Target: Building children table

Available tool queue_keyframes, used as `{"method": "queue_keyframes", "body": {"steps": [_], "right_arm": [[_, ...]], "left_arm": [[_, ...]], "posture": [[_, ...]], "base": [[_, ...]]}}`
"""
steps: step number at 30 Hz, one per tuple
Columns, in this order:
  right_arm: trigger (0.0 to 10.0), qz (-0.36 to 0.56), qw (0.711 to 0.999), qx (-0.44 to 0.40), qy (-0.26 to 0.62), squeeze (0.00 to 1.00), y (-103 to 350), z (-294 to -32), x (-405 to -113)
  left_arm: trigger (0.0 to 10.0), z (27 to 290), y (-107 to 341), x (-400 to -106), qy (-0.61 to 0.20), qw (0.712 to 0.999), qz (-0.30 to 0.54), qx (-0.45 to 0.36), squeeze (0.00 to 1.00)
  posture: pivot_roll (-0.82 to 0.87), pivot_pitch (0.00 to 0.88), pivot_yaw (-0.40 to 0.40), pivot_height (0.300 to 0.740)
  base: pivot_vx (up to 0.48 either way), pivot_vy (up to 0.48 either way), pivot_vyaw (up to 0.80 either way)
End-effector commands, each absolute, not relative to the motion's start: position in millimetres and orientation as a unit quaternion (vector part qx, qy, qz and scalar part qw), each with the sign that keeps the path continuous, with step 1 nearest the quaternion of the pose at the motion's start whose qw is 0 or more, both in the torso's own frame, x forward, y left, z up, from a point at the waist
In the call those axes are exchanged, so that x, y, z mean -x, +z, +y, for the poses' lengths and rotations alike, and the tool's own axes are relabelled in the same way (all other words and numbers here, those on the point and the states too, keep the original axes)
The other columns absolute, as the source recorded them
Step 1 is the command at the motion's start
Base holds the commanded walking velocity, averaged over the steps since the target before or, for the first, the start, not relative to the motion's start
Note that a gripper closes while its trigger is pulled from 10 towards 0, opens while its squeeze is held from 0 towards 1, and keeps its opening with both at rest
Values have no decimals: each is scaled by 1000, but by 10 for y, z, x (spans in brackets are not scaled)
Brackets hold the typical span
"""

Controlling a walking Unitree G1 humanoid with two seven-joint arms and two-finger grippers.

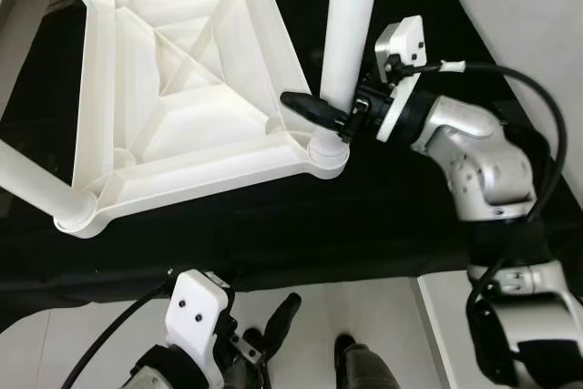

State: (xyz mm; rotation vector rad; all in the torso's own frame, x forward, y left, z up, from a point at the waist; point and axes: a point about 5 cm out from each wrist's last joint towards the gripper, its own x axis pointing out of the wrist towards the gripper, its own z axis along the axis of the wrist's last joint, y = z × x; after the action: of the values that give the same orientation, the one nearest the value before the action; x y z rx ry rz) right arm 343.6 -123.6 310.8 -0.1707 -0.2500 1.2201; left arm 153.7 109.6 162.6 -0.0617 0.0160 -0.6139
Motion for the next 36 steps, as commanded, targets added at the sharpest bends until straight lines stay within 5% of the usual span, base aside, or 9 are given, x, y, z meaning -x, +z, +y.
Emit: {"method": "queue_keyframes", "body": {"steps": [1,3,15,19,30,31,34,35,36], "right_arm": [[4784,-107,781,86,609,0,3049,-1180,-3432],[0,-96,766,100,628,0,3001,-1170,-3454],[0,-64,768,123,626,0,2812,-1155,-3546],[0,31,965,100,240,0,2200,-1387,-3508],[0,66,976,17,206,0,1824,-1012,-3218],[10000,51,975,14,214,0,1885,-987,-3262],[10000,42,972,14,230,0,1962,-942,-3251],[10000,25,967,7,254,1000,2035,-931,-3261],[10000,25,967,7,254,1000,2035,-931,-3261]], "left_arm": [[10000,1084,1561,-1519,-299,954,19,32,0],[10000,1074,1555,-1526,-297,954,17,31,0],[10000,1051,1540,-1566,-281,960,3,21,0],[10000,1120,1525,-1563,-250,968,-6,8,0],[10000,1195,1516,-1624,-207,978,-29,-4,0],[10000,1195,1514,-1632,-205,978,-32,0,0],[10000,1193,1509,-1641,-204,978,-37,9,0],[10000,1195,1509,-1651,-204,978,-39,12,0],[10000,1195,1509,-1651,-204,978,-39,12,0]], "posture": [[-41,273,-24,740],[-41,263,-33,740],[-50,243,-45,740],[-78,238,-54,740],[-86,221,-19,740],[-83,218,-23,740],[-81,218,-24,740],[-81,216,-24,740],[-81,216,-24,740]], "base": [[0,0,0],[0,0,0],[0,0,0],[0,0,0],[0,0,0],[0,0,0],[0,0,0],[0,0,0],[0,0,0]]}}
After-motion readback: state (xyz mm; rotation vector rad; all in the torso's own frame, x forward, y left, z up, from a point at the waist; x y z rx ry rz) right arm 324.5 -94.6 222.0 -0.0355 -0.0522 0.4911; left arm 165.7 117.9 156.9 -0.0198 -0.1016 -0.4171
